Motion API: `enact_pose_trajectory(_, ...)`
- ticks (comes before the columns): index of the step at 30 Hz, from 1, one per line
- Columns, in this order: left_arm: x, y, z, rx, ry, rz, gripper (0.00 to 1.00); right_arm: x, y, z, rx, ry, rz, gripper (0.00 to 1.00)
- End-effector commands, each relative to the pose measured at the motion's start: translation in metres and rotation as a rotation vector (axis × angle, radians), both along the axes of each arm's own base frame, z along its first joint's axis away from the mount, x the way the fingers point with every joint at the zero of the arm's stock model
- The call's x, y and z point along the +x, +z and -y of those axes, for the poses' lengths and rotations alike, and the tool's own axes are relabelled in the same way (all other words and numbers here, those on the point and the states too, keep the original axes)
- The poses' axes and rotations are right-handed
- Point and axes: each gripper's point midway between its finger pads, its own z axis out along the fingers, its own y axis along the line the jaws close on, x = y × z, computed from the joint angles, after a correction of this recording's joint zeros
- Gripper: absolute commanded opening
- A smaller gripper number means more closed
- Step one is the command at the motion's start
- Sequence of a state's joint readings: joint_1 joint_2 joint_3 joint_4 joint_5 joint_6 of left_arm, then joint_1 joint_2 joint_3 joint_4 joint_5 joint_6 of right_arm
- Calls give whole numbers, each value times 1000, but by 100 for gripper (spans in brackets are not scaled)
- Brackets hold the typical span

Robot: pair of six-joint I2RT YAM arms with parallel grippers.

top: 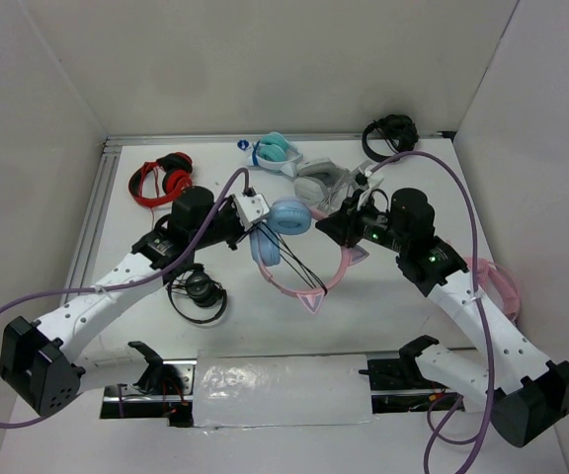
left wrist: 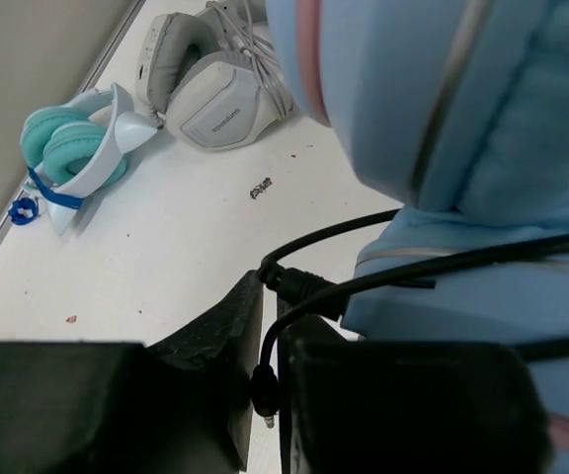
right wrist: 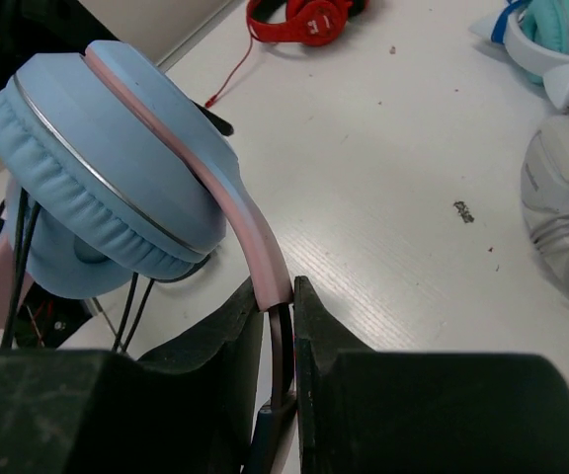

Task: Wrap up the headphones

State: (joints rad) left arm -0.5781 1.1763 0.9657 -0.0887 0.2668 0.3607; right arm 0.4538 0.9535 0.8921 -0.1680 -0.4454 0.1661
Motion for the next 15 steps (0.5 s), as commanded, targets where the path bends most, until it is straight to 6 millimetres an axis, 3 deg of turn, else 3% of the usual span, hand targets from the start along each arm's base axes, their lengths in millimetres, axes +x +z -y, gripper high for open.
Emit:
enact_pose_trajectory(1, 6, 11, 4, -53, 1, 37, 21, -16, 65, -13, 137, 104, 140, 0)
enact_pose_trajectory(5, 4, 5, 10, -59, -29, 5, 20, -25, 74, -19, 159, 156, 120, 0)
enact_pose_trajectory(9, -8, 4, 13, -83, -69, -15, 27, -10, 76, -12, 168, 53, 96, 0)
enact_pose_trajectory(15, -34, 1, 16, -136, -151, -35, 61, 7, 83, -1, 184, -47, 111, 0)
